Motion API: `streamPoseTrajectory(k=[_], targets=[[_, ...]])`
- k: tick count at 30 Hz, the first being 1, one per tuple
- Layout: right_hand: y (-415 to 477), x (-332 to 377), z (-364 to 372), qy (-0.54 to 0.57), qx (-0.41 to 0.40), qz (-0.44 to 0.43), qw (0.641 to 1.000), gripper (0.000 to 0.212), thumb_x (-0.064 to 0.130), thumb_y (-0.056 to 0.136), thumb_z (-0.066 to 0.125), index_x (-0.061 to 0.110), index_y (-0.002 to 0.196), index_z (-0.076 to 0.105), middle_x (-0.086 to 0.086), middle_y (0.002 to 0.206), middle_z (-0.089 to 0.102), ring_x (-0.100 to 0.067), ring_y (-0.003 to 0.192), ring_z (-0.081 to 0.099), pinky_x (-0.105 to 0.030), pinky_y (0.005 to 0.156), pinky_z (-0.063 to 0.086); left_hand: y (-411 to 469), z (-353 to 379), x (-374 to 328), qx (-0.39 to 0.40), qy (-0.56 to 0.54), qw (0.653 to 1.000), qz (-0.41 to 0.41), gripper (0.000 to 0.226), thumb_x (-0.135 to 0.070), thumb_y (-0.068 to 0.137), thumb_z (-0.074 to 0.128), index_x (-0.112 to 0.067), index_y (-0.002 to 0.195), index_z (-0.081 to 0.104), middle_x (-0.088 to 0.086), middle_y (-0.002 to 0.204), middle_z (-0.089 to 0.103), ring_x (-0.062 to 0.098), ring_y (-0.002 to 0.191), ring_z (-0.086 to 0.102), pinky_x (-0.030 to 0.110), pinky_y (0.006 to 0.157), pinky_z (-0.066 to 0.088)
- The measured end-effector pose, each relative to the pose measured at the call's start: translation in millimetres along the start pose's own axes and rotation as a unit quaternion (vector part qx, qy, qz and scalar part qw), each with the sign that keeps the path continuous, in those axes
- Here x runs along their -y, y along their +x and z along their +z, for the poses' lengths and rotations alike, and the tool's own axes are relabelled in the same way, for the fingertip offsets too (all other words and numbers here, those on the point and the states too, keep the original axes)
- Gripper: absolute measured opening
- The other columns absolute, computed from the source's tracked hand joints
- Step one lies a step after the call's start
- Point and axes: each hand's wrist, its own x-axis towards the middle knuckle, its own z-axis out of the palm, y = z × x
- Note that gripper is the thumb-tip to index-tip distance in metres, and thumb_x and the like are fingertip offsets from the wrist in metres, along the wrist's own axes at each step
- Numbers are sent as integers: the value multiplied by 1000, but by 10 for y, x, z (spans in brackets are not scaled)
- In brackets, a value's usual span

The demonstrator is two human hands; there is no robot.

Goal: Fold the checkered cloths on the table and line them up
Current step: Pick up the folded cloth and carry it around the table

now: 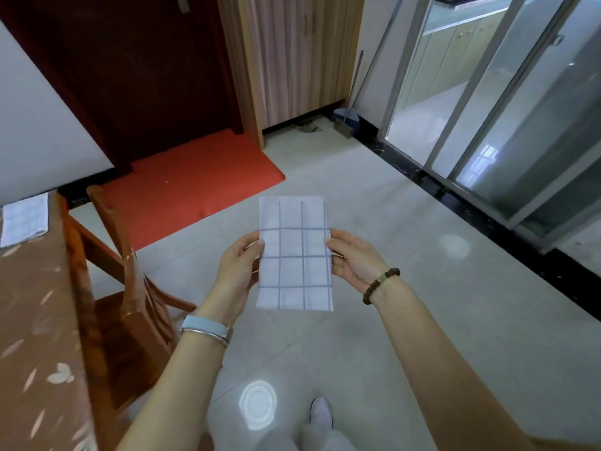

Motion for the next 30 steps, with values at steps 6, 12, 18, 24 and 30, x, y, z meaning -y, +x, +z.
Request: streamPoseTrajectory(k=[6, 12, 18, 24, 30], targets=[[429, 277, -28, -17, 30, 12, 999, 18, 6, 95, 55, 12, 109, 64, -9, 100, 70, -18, 81, 69, -29, 75, 58, 298, 117, -118, -37, -3, 999, 8, 21, -11, 100, 49, -17, 107, 68, -3, 85, 73, 10, 69, 67, 21, 58, 52], [806, 398, 52, -27, 52, 26, 998, 20, 6, 95, 54, 10, 113, 63, -9, 100, 70, -19, 82, 68, -31, 79, 58, 576, 86, -221, -68, -8, 998, 11, 22, -12, 100, 49, -17, 109, 68, -3, 88, 73, 10, 70, 67, 21, 57, 52], [1199, 527, 216, -37, 71, 25, 996, 23, 6, 95, 54, 7, 117, 62, -8, 100, 70, -19, 82, 69, -29, 76, 59, 945, -12, -373, -87, -15, 996, 14, 22, -13, 101, 49, -17, 112, 67, -2, 91, 72, 7, 67, 66, 20, 58, 52], [1683, 733, 474, -46, 79, 19, 996, 18, 6, 95, 54, 9, 111, 63, -8, 98, 70, -20, 81, 69, -28, 76, 59, 1453, -191, -606, -84, -25, 996, 17, 20, -14, 100, 51, -19, 111, 68, -3, 91, 72, 7, 67, 66, 20, 58, 51], [2294, 920, 884, -62, 84, 18, 994, 19, 8, 95, 55, 10, 112, 64, -9, 102, 71, -22, 87, 69, -30, 78, 58, 1997, -500, -905, -94, -33, 995, 13, 21, -15, 100, 51, -18, 113, 68, -3, 94, 74, 13, 78, 67, 25, 64, 51]])
